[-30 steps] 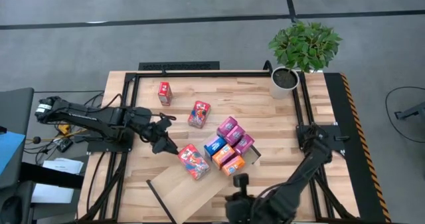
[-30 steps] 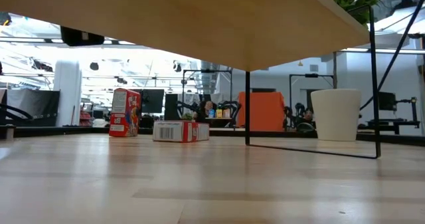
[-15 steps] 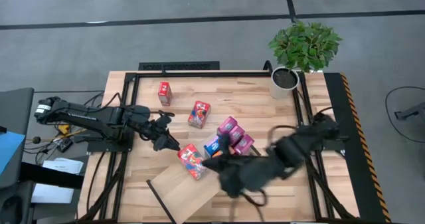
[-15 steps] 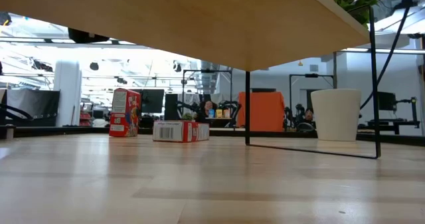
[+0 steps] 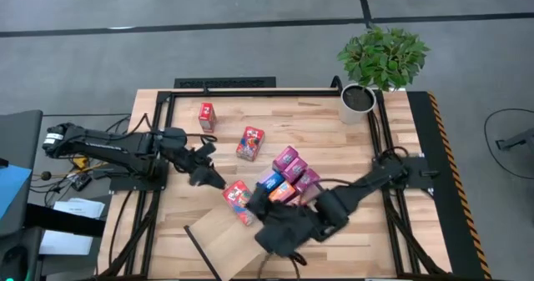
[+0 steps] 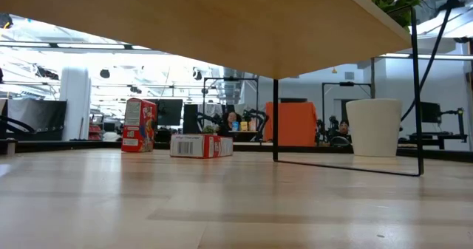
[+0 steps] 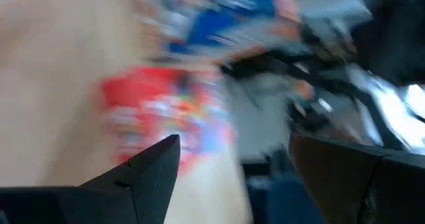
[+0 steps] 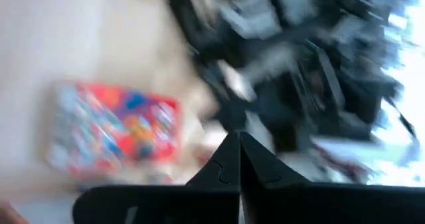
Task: Stack cereal on shelf
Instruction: Remove the cereal box from the shelf, then put the right red cereal box onto the shelf
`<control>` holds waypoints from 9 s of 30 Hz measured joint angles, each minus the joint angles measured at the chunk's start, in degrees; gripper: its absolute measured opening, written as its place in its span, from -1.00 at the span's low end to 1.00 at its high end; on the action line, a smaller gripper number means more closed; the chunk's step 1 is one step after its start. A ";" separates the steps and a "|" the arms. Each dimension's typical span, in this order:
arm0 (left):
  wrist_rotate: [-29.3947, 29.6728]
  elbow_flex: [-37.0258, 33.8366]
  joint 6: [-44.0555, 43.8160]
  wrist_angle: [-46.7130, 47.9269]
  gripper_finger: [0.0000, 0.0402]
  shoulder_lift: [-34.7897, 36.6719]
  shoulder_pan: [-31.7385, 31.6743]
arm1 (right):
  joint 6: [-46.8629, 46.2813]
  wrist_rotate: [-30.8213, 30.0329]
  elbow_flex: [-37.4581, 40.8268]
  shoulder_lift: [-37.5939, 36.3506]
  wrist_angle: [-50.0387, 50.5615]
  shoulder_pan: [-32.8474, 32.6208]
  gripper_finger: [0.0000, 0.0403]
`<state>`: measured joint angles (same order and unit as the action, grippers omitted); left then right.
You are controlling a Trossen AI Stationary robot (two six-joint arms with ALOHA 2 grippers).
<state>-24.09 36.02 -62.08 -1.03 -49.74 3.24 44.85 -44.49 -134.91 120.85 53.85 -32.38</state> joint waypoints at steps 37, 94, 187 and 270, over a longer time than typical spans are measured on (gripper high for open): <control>41.32 64.64 9.77 50.30 -1.00 -54.23 30.77 | -74.16 -24.17 2.12 -10.88 36.14 -20.59 -0.93; 25.39 -7.97 26.94 14.51 -0.22 -8.31 -8.19 | -103.50 1.32 9.92 -14.75 36.13 -10.15 -0.39; 35.09 -28.88 6.99 11.87 -1.00 11.19 -17.69 | -95.96 4.15 9.88 -14.66 36.02 -5.11 -0.49; 37.67 -26.64 7.33 1.79 -1.00 -3.15 -18.98 | -98.81 4.20 9.88 -14.66 35.66 -6.62 -0.49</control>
<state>13.58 9.38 -54.75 0.76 -52.88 -15.75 -53.95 -40.29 -125.03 106.19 89.52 -39.00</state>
